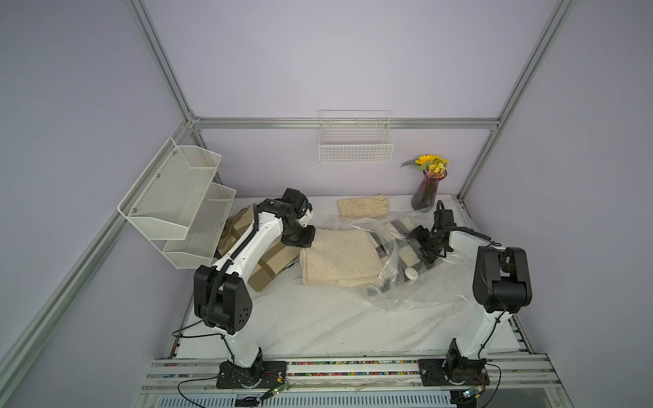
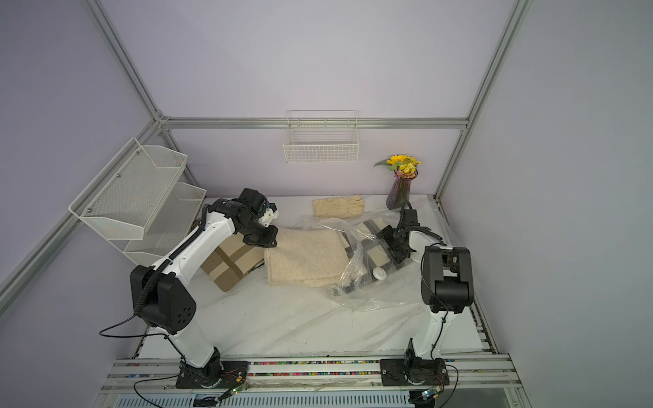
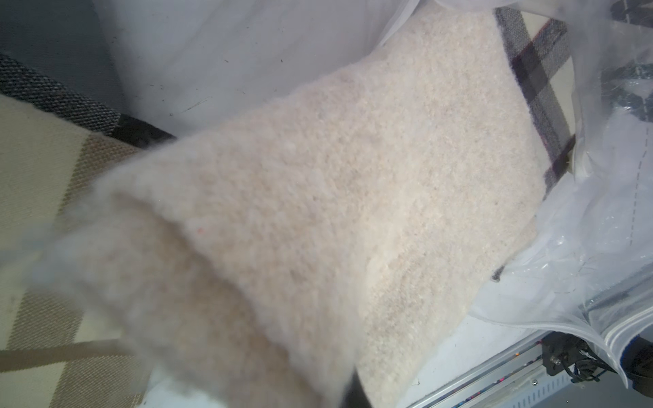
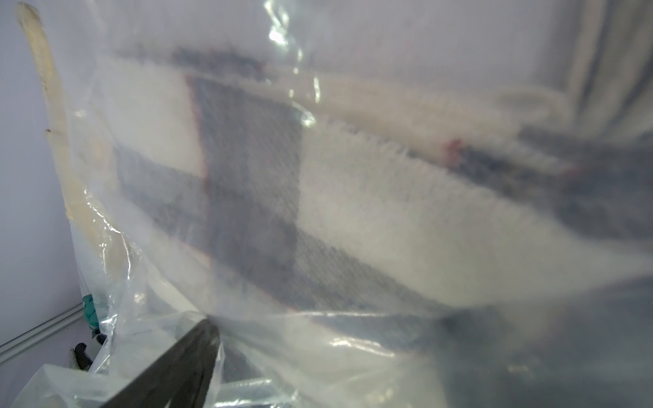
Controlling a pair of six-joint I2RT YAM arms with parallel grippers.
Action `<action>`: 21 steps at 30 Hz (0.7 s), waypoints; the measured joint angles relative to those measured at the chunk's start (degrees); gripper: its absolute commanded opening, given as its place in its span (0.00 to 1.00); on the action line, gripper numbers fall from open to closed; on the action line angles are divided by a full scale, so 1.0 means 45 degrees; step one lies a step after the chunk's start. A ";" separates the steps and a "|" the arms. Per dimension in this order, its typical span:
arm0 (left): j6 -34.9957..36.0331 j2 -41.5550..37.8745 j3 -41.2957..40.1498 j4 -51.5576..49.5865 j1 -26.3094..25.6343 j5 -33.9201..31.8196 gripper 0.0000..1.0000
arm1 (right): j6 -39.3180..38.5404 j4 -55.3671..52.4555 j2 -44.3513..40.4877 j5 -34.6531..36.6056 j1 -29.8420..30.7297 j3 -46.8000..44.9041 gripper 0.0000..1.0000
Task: Take the scarf out of the vacuum bag
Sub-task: Take out the scarf from the vacuum bag.
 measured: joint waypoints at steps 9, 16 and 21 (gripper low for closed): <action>0.0248 -0.0316 0.0058 -0.0816 0.0029 -0.2715 0.00 | -0.0073 0.0000 0.0005 -0.0053 -0.0034 0.0000 0.97; 0.0228 -0.0889 0.0049 -0.1132 0.0049 -0.5085 0.00 | -0.0199 0.0010 0.0024 -0.0078 -0.0107 -0.0005 0.97; 0.0427 -0.0913 0.0068 -0.1234 0.0102 -0.6237 0.00 | -0.0277 0.0053 0.0029 -0.0083 -0.0165 -0.0024 0.97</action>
